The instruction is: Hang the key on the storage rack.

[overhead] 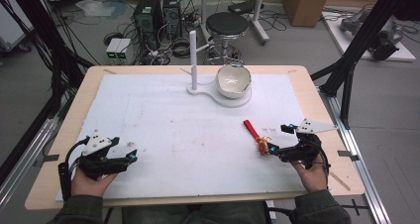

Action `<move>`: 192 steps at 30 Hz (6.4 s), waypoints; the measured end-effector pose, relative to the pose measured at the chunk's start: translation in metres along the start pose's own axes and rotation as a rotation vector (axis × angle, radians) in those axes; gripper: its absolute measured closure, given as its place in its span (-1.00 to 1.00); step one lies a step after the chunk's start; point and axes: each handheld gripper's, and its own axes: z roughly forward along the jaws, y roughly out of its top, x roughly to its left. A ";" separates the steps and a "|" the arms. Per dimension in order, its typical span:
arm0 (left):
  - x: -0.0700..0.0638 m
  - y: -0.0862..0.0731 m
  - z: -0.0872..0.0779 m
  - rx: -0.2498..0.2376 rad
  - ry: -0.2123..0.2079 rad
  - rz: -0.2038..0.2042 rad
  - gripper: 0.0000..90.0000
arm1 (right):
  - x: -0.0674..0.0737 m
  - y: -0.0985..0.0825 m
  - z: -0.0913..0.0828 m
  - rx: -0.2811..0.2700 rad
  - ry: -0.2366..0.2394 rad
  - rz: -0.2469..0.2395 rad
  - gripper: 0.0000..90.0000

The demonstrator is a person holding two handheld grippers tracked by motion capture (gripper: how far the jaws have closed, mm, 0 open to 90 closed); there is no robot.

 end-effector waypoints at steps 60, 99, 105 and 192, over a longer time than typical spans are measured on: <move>-0.002 0.001 0.002 0.003 -0.005 0.007 -0.46 | -0.019 0.063 0.037 0.123 -0.035 -0.009 -0.47; -0.001 0.001 0.004 0.007 -0.011 0.011 -0.46 | -0.021 0.034 0.101 0.439 -0.068 0.066 0.07; -0.001 0.001 0.004 0.007 -0.009 0.012 -0.46 | -0.020 0.032 0.107 0.474 -0.071 0.058 0.12; -0.001 0.001 0.004 0.006 -0.006 0.010 -0.46 | -0.021 0.054 0.075 0.224 0.104 0.163 0.66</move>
